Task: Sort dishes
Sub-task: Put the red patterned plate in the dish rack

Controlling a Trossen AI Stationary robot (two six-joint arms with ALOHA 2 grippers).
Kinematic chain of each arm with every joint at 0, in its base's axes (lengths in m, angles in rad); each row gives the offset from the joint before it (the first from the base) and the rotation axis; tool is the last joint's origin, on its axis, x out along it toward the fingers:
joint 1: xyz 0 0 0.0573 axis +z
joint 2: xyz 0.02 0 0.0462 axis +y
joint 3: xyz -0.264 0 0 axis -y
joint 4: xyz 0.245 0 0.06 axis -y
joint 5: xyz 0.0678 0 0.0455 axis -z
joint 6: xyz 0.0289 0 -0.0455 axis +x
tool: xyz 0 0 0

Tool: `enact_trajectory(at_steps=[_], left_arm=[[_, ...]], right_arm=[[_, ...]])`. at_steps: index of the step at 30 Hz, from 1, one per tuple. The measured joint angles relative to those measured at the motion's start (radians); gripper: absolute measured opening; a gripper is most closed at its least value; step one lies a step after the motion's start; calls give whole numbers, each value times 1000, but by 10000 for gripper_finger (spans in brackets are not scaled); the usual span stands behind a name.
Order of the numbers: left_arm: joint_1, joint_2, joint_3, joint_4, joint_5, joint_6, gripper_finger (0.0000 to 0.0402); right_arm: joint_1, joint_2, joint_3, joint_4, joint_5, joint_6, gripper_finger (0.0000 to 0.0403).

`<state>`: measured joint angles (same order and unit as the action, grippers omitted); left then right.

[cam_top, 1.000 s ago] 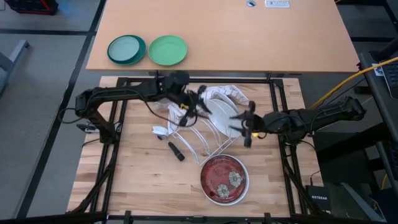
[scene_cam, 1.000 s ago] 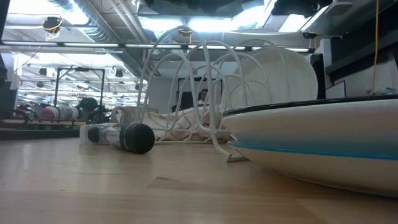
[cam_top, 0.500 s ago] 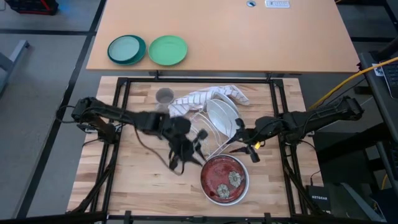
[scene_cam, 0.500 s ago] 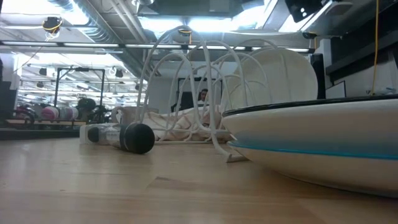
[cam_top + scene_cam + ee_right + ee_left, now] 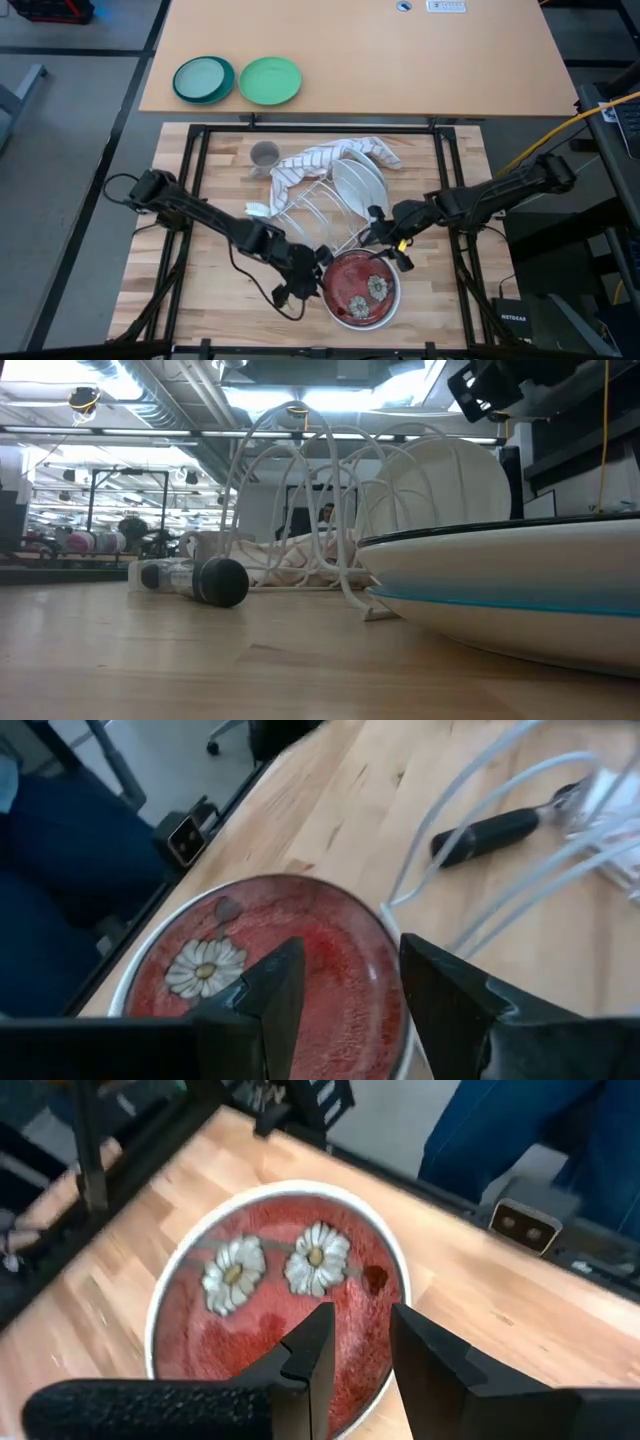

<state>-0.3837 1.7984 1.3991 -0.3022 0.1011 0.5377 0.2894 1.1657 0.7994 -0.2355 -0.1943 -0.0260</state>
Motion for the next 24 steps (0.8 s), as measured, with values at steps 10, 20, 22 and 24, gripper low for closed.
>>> enact_trajectory(at_steps=[10,20,22,24], left_arm=[[-6,116,0,9,-64,-93,89],[-10,194,0,-1,-64,29,89],[-11,200,0,7,-82,89,89],[-13,211,0,10,-105,111,89]], right_arm=[[136,66,0,0,68,41,170],[223,77,0,4,178,56,170],[236,77,0,3,199,56,170],[238,77,0,5,210,56,170]])
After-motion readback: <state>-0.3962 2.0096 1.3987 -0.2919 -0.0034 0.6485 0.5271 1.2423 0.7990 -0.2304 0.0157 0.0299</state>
